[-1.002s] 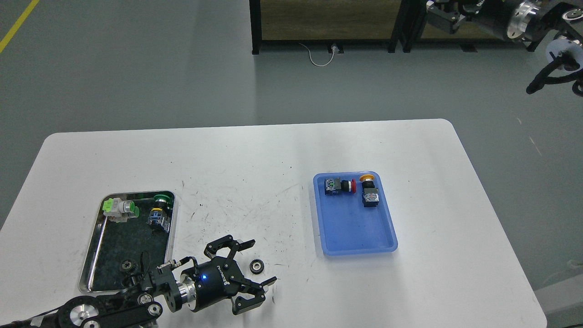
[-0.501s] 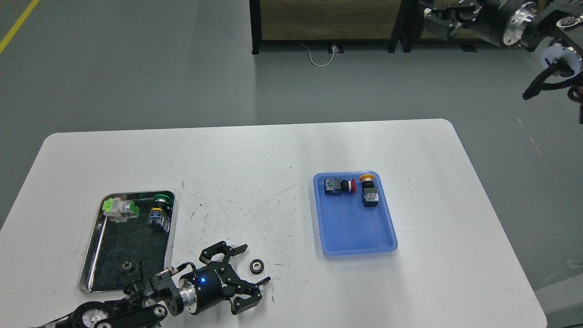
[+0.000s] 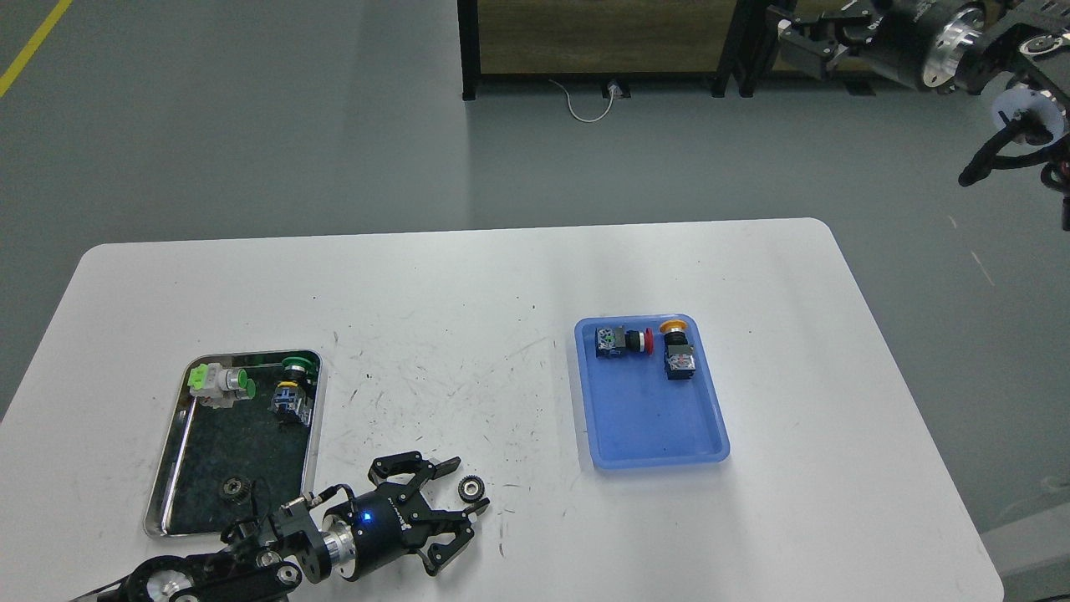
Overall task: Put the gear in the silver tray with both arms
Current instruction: 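Carry the gear with the left gripper into the silver tray and release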
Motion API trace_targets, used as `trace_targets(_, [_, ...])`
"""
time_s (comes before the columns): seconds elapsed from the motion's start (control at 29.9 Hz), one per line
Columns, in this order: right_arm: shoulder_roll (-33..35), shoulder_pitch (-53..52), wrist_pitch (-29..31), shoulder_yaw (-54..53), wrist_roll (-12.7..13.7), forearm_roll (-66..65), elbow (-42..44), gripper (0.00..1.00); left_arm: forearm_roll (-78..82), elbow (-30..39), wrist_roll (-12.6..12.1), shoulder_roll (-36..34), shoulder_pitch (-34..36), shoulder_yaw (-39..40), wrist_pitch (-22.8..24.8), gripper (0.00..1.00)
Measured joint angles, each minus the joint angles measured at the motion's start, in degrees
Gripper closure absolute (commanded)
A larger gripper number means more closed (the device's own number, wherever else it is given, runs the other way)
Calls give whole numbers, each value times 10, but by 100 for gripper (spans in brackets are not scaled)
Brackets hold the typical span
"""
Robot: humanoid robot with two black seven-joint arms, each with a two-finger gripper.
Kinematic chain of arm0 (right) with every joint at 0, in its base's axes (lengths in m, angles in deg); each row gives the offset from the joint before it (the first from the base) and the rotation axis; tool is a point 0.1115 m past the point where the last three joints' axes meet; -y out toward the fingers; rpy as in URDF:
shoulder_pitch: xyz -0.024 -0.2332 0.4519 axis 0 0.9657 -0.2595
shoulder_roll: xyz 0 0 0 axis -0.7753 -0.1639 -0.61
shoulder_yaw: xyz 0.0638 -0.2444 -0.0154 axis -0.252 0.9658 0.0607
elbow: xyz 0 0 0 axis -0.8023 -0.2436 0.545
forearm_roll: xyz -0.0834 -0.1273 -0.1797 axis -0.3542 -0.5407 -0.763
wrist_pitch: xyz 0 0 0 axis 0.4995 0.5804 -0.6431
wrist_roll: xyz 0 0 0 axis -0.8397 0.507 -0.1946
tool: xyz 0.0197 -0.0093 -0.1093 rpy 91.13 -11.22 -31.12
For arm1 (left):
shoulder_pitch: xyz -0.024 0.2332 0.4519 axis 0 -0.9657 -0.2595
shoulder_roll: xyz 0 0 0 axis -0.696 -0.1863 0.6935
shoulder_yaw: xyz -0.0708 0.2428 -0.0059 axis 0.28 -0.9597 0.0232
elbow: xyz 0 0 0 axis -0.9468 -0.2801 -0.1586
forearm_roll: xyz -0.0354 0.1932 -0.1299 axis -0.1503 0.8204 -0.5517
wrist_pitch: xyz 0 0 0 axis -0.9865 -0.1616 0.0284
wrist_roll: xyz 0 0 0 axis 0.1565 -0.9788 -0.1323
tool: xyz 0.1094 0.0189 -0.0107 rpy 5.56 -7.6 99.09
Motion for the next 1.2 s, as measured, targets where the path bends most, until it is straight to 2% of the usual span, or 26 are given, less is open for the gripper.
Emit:
trace_targets(0.07, [0,0,0,0,0,0,0,17,1,0,0,0,0,0,0,60])
trace_targets(0.3, [0,1,0,0,0,0,0,16,4,1,0,1,3,-4,-1,74])
trace_targets(0.4, [1,2,0,0,0,0,0,16,5,2,-1,2,3,-4,-2,78])
trace_targets(0.6, [2,10,0,-2,-1,0,0,14,5,23,-2,-7,7,2,-3,78])
trace_targets(0.9, [-16,28,0,-8,-2,-2,15,14,-10,139,-10,-189,20,64,13,78])
trace_targets(1.04, [-26,28,-5,-9,-2,-2,21,14,-47,160,-10,-263,19,82,23,78])
trace_targets(1.2, [-35,28,-11,-22,-2,-2,25,14,-90,162,-9,-318,18,86,26,77])
